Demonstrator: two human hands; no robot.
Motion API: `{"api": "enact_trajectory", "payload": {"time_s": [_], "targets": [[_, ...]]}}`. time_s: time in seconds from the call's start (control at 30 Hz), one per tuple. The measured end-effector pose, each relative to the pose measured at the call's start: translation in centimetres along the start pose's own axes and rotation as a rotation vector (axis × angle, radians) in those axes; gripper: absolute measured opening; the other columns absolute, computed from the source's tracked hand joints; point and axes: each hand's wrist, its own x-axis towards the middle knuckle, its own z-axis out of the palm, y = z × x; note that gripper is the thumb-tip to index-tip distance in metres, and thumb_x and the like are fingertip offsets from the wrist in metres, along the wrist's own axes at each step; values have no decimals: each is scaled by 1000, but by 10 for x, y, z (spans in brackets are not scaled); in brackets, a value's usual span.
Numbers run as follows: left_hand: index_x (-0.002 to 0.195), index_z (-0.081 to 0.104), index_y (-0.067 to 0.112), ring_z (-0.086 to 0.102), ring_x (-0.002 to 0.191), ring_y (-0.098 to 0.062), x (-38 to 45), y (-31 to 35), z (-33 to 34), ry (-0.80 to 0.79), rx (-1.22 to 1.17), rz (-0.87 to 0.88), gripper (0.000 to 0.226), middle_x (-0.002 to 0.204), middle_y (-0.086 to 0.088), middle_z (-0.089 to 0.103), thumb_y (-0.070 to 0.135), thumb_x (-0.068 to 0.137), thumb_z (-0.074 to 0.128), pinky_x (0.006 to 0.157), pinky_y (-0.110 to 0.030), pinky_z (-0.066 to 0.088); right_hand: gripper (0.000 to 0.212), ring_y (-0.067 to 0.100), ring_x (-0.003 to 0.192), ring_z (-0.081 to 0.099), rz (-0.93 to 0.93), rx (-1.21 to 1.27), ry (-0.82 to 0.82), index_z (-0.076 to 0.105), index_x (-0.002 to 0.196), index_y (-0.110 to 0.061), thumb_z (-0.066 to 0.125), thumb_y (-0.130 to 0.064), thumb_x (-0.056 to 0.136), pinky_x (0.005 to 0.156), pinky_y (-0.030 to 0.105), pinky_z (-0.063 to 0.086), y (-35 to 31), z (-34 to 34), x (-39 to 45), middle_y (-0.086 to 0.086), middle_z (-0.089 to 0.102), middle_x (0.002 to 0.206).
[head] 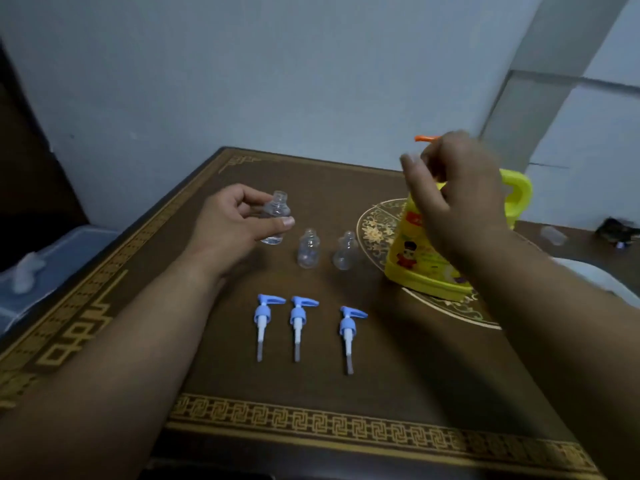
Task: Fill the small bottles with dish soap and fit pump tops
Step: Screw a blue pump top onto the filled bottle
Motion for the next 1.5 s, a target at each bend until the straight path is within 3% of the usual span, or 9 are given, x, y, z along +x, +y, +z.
{"api": "enact_trajectory", "payload": {"time_s": [0.23, 0.33, 0.43, 0.6, 0.83, 1.03, 1.17, 1.3, 1.5], "targets": [[106, 70, 23, 77, 96, -9, 17, -38, -17, 53, 147, -47, 51, 105, 4, 78, 19, 65, 100, 84, -31, 64, 34, 13, 65, 56, 199, 294, -450, 63, 76, -19, 65, -45, 97, 59, 35, 47, -56, 72, -36, -1, 60, 69], [108, 68, 18, 76, 89, -2, 23, -41, -20, 74, 161, -41, 51, 103, 5, 78, 17, 67, 99, 73, -18, 61, 40, 12, 63, 58, 218, 238, -716, 66, 75, -18, 66, -53, 94, 57, 34, 47, -66, 91, -38, 0, 63, 68], [109, 68, 16, 76, 93, -6, 31, -47, -21, 112, 144, -48, 53, 103, 3, 78, 16, 66, 99, 82, -27, 64, 44, 14, 64, 59, 193, 111, -881, 65, 72, -19, 66, -58, 92, 56, 33, 46, -73, 110, -49, 0, 64, 66], [104, 69, 20, 77, 97, -11, 39, -52, -16, 138, 135, -50, 54, 103, 3, 79, 21, 61, 102, 88, -38, 65, 46, 18, 70, 63, 76, -69, -838, 67, 78, -24, 59, -68, 89, 62, 34, 52, -82, 122, -67, -4, 63, 67], [103, 69, 22, 76, 96, -11, 37, -50, -12, 139, 194, -24, 53, 103, 4, 78, 24, 61, 101, 87, -37, 65, 66, 20, 68, 59, 85, -154, -910, 64, 72, -21, 50, -86, 80, 65, 33, 39, -98, 124, -76, -2, 59, 64], [101, 68, 24, 76, 94, -10, 38, -52, -11, 159, 201, -24, 53, 102, 5, 77, 25, 61, 102, 86, -36, 65, 59, 25, 76, 60, 52, -151, -922, 65, 74, -18, 56, -76, 81, 71, 36, 39, -103, 127, -82, -1, 58, 65], [99, 68, 23, 77, 94, -11, 39, -53, -12, 172, 189, -27, 52, 100, 4, 78, 24, 60, 102, 86, -38, 65, 49, 19, 71, 63, 263, 59, -910, 66, 74, -16, 63, -64, 81, 67, 33, 42, -95, 123, -77, -1, 63, 63], [101, 69, 21, 78, 95, -13, 37, -52, -14, 156, 153, -55, 54, 101, 3, 79, 23, 59, 103, 87, -40, 65, 41, 5, 50, 53, 411, 360, -706, 66, 73, -11, 72, -49, 88, 53, 26, 43, -79, 109, -64, 0, 61, 56], [104, 70, 22, 78, 95, -12, 21, -39, -6, 52, 144, -88, 52, 102, 4, 80, 22, 62, 101, 83, -33, 65, 22, 8, 59, 53, 463, 624, -225, 73, 83, -20, 69, -37, 96, 52, 25, 44, -52, 92, -47, 8, 66, 74]]}}
